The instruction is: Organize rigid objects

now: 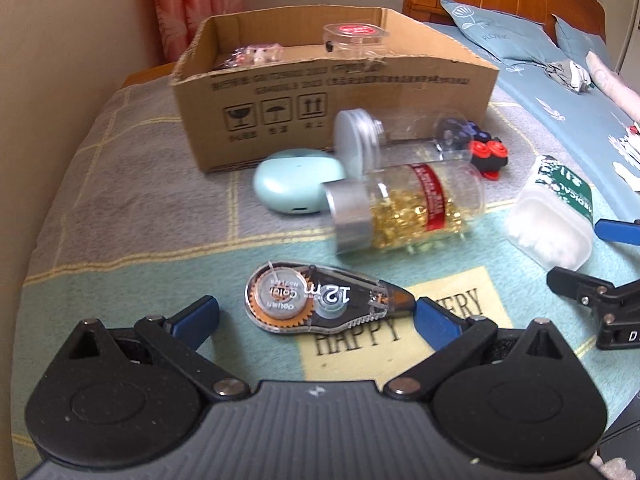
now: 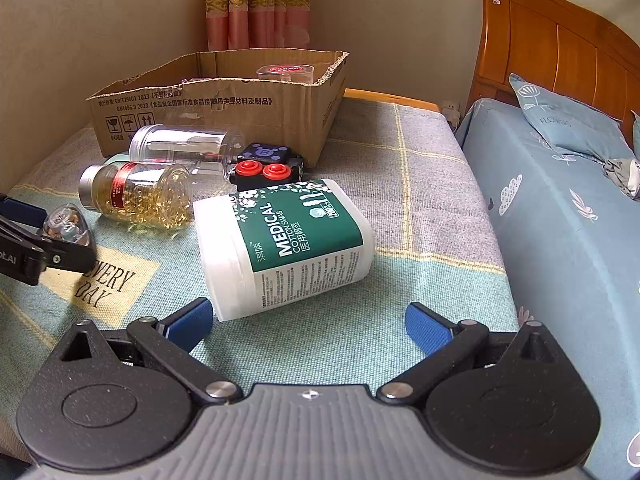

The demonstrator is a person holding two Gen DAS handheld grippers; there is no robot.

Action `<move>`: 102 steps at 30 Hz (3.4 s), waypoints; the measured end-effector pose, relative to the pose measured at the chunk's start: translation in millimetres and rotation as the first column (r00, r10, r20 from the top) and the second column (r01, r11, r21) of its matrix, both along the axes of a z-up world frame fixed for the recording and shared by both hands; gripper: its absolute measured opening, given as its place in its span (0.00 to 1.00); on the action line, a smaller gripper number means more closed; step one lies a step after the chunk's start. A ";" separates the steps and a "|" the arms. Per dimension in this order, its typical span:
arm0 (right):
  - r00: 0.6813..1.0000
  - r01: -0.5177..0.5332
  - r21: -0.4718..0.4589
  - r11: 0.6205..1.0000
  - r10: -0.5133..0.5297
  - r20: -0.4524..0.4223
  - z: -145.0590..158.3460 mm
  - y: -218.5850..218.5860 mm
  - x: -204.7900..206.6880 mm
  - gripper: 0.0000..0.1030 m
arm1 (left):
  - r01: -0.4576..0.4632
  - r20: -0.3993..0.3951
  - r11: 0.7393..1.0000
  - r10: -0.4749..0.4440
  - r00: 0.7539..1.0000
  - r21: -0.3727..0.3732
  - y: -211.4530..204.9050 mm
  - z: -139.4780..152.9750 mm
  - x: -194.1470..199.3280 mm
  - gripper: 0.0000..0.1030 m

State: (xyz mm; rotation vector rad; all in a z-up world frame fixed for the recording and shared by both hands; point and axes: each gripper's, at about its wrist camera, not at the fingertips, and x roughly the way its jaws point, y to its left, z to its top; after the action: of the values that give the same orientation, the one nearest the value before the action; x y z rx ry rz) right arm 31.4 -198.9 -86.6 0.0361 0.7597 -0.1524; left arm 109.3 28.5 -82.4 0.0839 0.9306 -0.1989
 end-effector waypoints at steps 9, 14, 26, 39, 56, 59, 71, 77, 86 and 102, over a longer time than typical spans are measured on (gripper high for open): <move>1.000 -0.020 -0.003 1.000 0.020 0.009 -0.6 -1.3 -1.5 1.00 | 0.029 0.034 1.000 -0.029 0.999 0.000 -17.0 -2.5 7.1 1.00; 0.998 -0.057 -0.003 0.998 0.057 0.012 -0.6 -4.2 -2.2 1.00 | 0.089 0.054 0.996 -0.089 0.995 -0.002 -9.9 -3.1 7.6 1.00; 0.991 -0.132 -0.002 0.991 0.132 0.006 -0.2 -9.8 2.9 1.00 | 0.221 0.050 0.975 -0.220 0.974 0.001 3.0 -1.2 9.0 1.00; 0.968 -0.248 0.003 0.969 0.248 -0.035 17.8 -10.0 25.0 1.00 | 0.212 0.062 0.977 -0.211 0.975 -0.005 4.1 -1.3 7.5 0.99; 0.940 -0.326 -0.085 0.941 0.314 -0.133 20.7 2.2 52.6 0.87 | 0.249 0.030 0.969 -0.249 0.968 0.011 -0.3 5.4 10.9 0.87; 0.939 -0.325 -0.069 0.943 0.314 -0.141 22.0 1.0 54.9 0.87 | 0.245 0.022 0.969 -0.246 0.969 0.019 -1.2 6.6 11.3 0.87; 0.935 -0.338 -0.075 0.938 0.326 -0.142 42.3 -0.6 47.1 0.84 | 0.236 0.034 0.972 -0.236 0.971 0.019 3.1 43.1 1.9 0.87; 0.935 -0.345 -0.064 0.936 0.337 -0.107 62.7 -1.9 41.9 0.84 | 0.225 0.071 0.974 -0.225 0.972 0.009 5.3 68.1 6.2 0.87; 0.932 -0.363 -0.100 0.926 0.361 -0.035 94.3 5.1 49.5 0.84 | 0.178 0.164 0.984 -0.176 0.971 0.006 8.4 112.4 51.8 0.87; 0.935 -0.348 -0.122 0.930 0.354 0.029 123.0 9.0 76.3 0.84 | 0.010 0.111 0.999 -0.006 0.994 -0.032 8.9 93.3 176.5 0.87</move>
State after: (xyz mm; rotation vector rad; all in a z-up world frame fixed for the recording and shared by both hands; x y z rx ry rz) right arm 107.7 -189.9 36.4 -0.2048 0.6945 0.1463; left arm 285.8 37.5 10.8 0.0678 0.8158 -0.2146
